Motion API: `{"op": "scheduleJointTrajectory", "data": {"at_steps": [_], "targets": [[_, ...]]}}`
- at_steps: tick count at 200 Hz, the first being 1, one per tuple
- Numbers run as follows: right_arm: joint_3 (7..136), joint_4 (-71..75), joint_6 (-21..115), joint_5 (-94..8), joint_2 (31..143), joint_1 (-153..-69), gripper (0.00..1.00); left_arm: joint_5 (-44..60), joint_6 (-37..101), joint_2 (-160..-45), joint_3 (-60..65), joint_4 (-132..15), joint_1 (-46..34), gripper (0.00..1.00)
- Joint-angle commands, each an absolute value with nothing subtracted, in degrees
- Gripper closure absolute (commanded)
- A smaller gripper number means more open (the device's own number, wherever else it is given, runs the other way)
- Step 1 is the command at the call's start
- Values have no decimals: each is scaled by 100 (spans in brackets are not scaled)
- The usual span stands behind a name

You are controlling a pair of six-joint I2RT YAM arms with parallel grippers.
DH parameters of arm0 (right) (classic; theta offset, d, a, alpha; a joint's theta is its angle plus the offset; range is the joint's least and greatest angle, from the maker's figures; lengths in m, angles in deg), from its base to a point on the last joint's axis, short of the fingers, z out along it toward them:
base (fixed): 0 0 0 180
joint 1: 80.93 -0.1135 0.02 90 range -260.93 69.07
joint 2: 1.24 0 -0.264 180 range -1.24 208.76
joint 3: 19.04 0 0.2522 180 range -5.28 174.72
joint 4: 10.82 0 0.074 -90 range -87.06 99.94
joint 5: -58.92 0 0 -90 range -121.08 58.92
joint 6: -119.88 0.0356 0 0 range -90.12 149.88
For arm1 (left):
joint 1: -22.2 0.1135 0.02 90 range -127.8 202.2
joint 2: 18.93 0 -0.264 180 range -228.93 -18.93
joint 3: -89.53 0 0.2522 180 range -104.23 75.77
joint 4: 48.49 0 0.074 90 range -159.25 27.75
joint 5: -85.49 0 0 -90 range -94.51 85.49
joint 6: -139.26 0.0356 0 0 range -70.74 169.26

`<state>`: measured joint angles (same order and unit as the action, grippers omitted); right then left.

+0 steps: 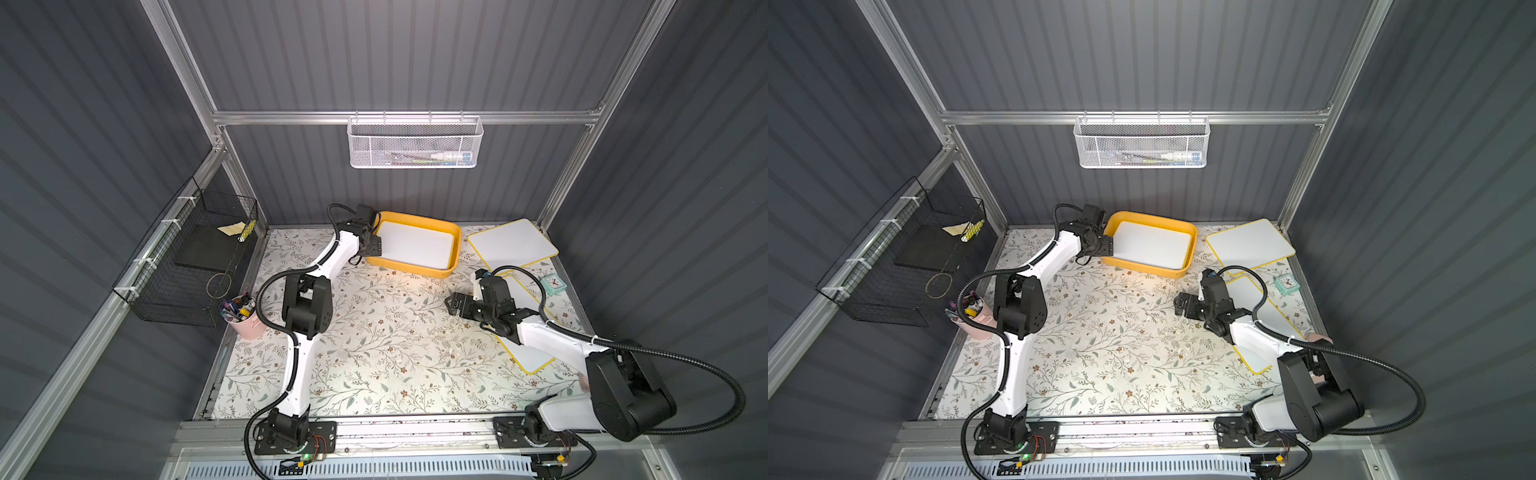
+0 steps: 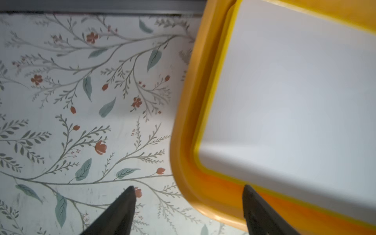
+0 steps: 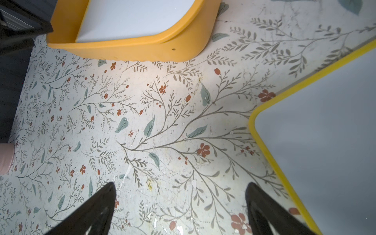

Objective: Put the whiteboard into the storage box
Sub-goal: Place the whiteboard in the storage box, then move the storage box to the center of the board.

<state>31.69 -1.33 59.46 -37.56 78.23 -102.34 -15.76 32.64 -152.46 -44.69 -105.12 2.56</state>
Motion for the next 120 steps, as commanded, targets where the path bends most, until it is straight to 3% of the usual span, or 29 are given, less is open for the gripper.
{"op": "scheduleJointTrajectory", "data": {"at_steps": [1,61,120], "targets": [[3188,-30,5968,-3781,7824,-10211,1,-1285,3449,-15391,-4529,-10804,441,18],[3120,-60,5957,-3695,7710,-10193,1,-1434,3314,-15076,-3576,-10715,770,20],[3118,-110,5977,-3725,7775,-10168,1,-1673,3067,-14157,-2092,-10435,1667,19]]}}
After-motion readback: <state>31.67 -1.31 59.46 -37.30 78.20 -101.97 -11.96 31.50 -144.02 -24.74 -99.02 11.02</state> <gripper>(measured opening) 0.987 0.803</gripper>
